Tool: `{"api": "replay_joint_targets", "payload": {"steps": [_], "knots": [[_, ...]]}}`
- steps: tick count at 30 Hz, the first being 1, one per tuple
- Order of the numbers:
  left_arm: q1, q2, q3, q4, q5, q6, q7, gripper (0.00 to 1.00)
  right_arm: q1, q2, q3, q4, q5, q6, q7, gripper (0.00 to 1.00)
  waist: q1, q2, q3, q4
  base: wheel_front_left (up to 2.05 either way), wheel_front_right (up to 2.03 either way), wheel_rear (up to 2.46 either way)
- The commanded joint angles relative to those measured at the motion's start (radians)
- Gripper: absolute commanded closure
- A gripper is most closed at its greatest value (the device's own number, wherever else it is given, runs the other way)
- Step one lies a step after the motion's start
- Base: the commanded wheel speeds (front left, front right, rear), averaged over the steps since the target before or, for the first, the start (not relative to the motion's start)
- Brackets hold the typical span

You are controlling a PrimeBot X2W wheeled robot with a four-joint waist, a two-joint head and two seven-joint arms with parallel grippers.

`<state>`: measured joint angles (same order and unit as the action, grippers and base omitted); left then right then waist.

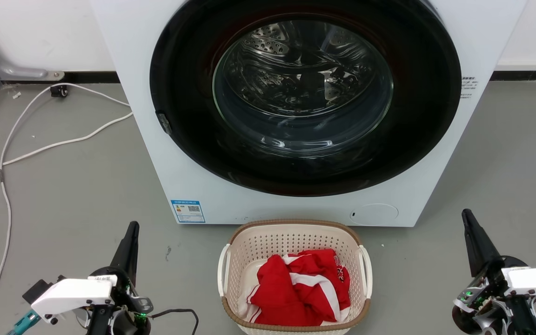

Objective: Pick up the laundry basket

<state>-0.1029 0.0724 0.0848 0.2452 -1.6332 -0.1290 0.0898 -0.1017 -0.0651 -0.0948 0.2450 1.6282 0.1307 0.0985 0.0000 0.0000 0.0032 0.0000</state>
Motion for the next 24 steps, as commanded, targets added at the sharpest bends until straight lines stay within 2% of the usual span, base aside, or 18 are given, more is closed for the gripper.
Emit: {"api": "replay_joint_targets", "payload": {"steps": [1,2,9,14,24], "knots": [[-0.007,-0.003,0.004,0.001,0.002,-0.003,0.005,1.0,-0.011,0.001,-0.002,0.001,-0.004,0.0,0.003,1.0,0.0,0.0,0.0,0.0,0.0,0.0,0.0],[0.001,-0.001,0.0,0.003,0.001,0.0,0.001,0.0,0.002,0.001,0.0,0.002,0.0,0.0,0.0,0.0,0.0,0.0,0.0,0.0,0.0,0.0,0.0],[0.01,-0.004,-0.027,-0.006,0.004,0.001,-0.024,0.0,0.021,0.004,0.024,-0.007,-0.013,0.0,-0.027,0.0,0.0,0.0,-0.001,0.0,0.0,0.0,0.0],[0.013,0.001,-0.053,-0.023,0.049,0.001,-0.051,0.0,0.03,0.002,0.039,-0.015,-0.076,0.0,-0.053,0.0,0.0,0.0,-0.003,0.001,0.0,0.0,0.0],[0.015,-0.004,-0.054,-0.065,0.276,0.0,-0.094,0.0,0.048,0.006,0.033,-0.051,-0.325,0.0,-0.097,0.0,0.0,0.0,-0.007,0.001,0.0,0.0,0.0]]}}
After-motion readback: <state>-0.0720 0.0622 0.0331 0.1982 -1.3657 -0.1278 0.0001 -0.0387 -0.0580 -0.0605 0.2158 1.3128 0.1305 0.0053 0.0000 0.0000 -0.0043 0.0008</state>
